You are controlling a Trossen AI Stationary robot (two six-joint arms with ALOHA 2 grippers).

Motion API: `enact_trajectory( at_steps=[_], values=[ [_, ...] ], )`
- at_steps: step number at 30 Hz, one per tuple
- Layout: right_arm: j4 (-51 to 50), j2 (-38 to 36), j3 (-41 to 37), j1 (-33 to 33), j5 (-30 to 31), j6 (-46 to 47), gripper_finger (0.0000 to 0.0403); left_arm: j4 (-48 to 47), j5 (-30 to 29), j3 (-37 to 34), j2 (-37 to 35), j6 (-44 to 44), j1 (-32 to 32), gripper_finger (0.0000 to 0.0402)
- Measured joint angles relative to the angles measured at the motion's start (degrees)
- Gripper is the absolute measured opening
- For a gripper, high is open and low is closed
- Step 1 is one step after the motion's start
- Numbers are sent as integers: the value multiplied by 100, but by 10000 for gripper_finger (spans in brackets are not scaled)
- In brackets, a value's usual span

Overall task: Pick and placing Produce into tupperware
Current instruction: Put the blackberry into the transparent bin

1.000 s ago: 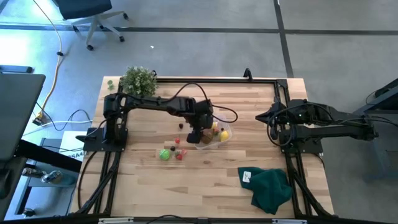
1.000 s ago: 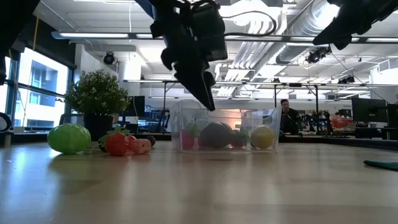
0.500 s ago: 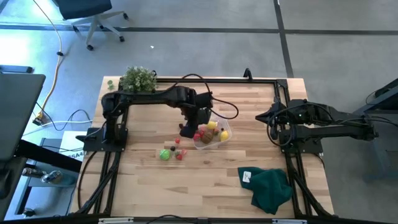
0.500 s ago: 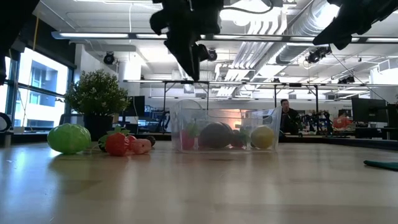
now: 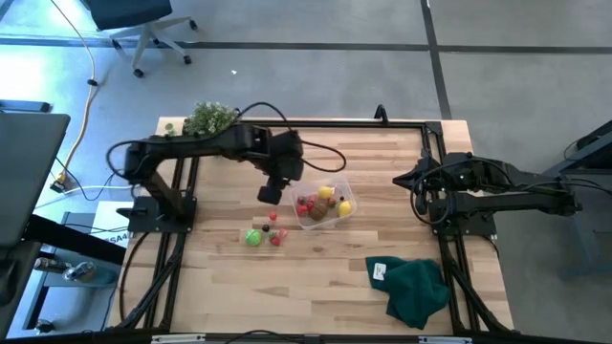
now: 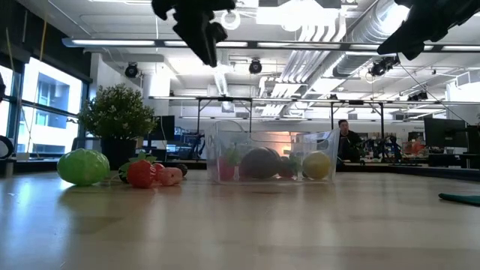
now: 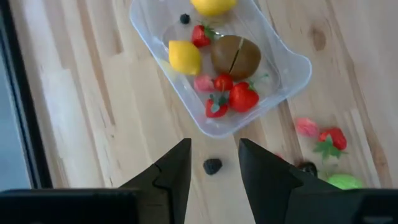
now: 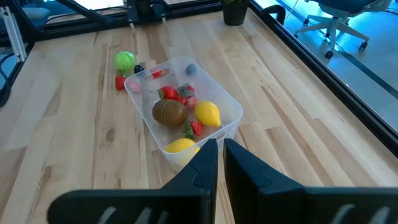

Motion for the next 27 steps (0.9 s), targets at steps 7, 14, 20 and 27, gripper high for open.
enact_trajectory(
  at_steps=[7, 14, 20, 27],
  values=[
    [0, -2, 0, 1, 0, -3, 19, 1143, 240, -1480, -988, -187, 130, 124],
    [-2, -3, 0, -1, 2, 3, 19, 2843, 785, -3451, -2030, -318, 498, 124],
    [-2, -2, 0, -1, 2, -3, 19, 3577, 881, -4442, -2210, -432, 800, 124],
    [-4, -2, 0, 1, 0, 6, 19, 4187, 615, -4977, -1907, -353, 816, 124]
  ],
)
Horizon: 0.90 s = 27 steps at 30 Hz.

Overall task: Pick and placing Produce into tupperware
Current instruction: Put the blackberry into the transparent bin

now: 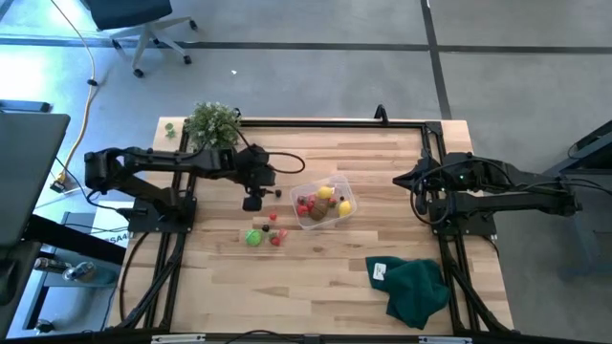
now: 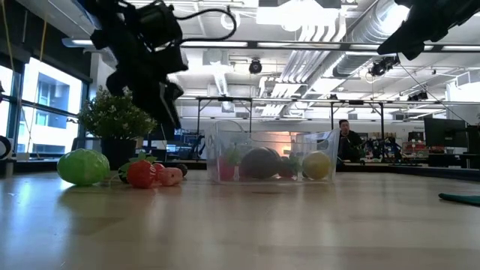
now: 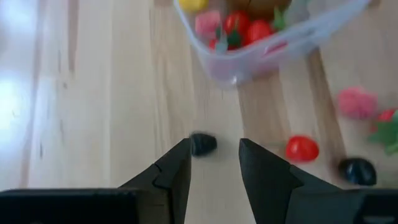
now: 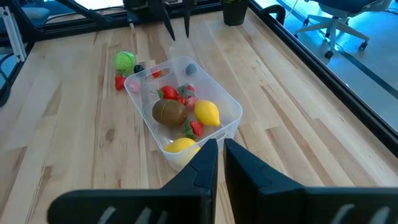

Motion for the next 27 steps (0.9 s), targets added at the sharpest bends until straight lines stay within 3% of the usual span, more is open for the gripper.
enact_trajectory(
  at_steps=[17, 27],
  values=[
    [-4, 0, 0, -2, 2, 0, 19, 438, -56, -32, 1189, -433, 11, 124],
    [-4, 0, 0, -2, 1, 0, 19, 593, -307, -30, 1261, -546, 7, 124]
  ],
)
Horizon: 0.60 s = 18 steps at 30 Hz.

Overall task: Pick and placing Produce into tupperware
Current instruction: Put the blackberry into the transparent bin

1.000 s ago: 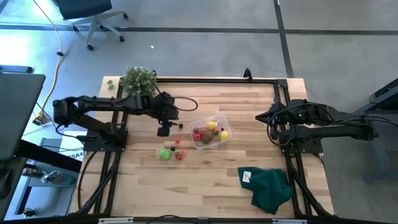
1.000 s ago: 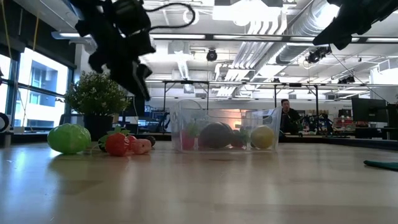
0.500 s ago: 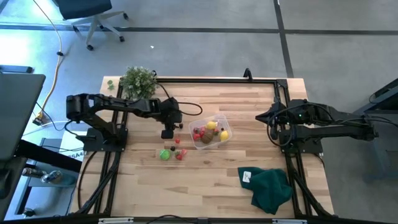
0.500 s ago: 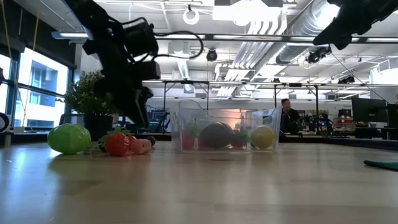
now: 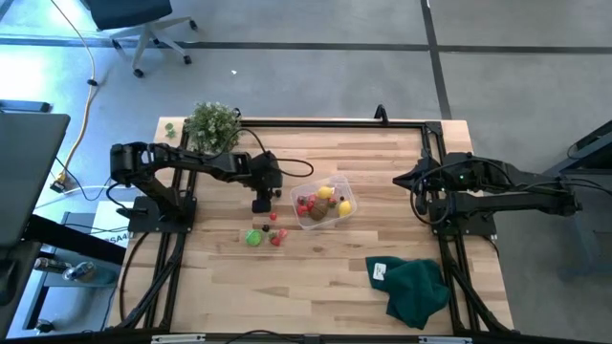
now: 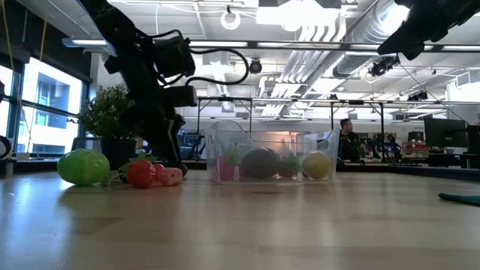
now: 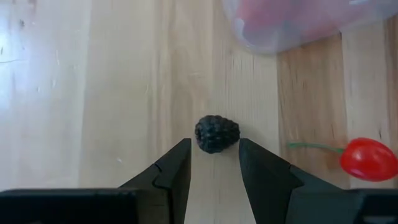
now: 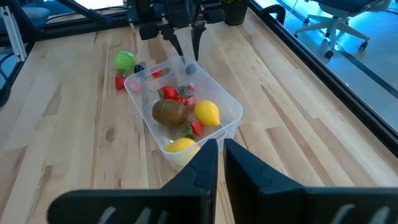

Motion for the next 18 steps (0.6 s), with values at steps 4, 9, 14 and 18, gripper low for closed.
enact_trajectory(
  at_steps=[4, 9, 14, 18],
  values=[
    [2, 1, 0, 0, 0, 0, 19, 8, 82, 0, 22, 19, -2, 128],
    [0, 0, 0, 0, 1, 0, 19, 31, -3, 0, 22, -36, -2, 168],
    [2, 1, 0, 2, -1, 0, 19, 55, -9, 0, 33, -19, -2, 215],
    [2, 0, 0, 0, 1, 0, 19, 250, 200, 0, 157, -8, -2, 234]
  ],
)
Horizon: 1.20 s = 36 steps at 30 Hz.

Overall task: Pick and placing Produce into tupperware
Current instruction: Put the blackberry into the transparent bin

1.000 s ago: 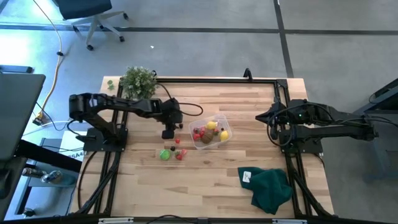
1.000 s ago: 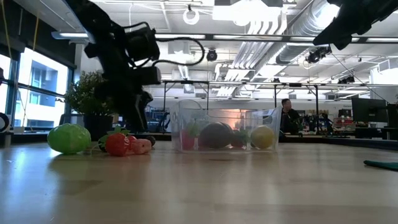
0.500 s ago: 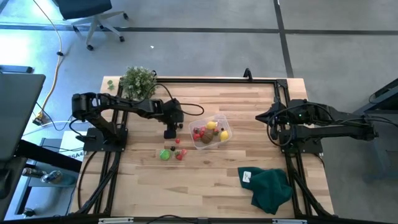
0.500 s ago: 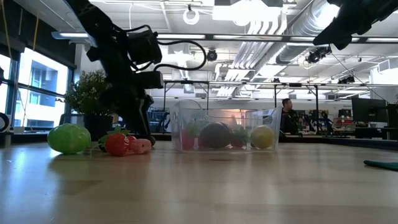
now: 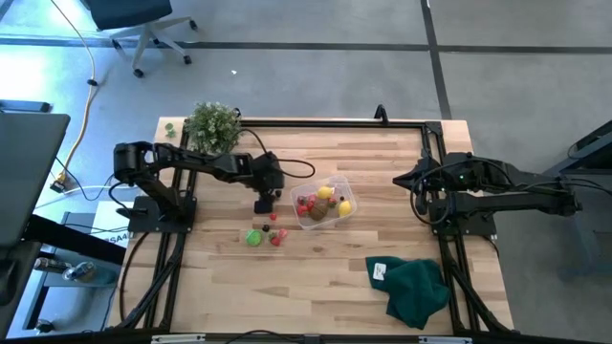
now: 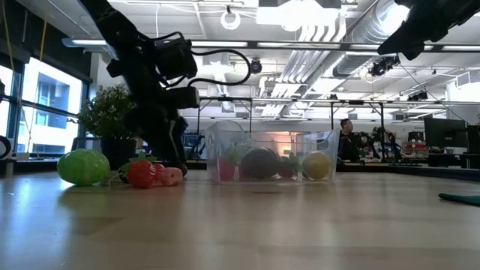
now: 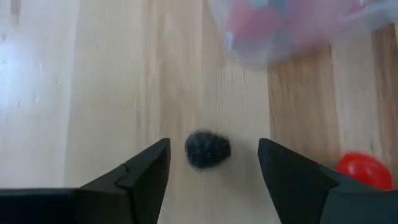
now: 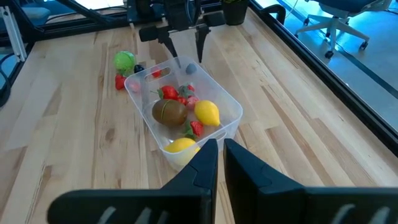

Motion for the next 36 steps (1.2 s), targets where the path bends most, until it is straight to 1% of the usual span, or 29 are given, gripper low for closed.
enact_trajectory(
  at_steps=[6, 24, 28, 36],
  values=[
    [2, 2, 0, 1, -1, 0, 19, 60, -86, 2, 58, 2, 0, 237],
    [2, 0, 0, 0, 0, 0, 19, 63, -32, 2, 69, 0, -2, 200],
    [0, 2, 0, 1, -2, 0, 19, 64, 91, 2, 69, -2, -2, 198],
    [2, 1, 0, 0, -1, 0, 19, 60, 76, 2, 69, -3, -4, 198]
  ],
)
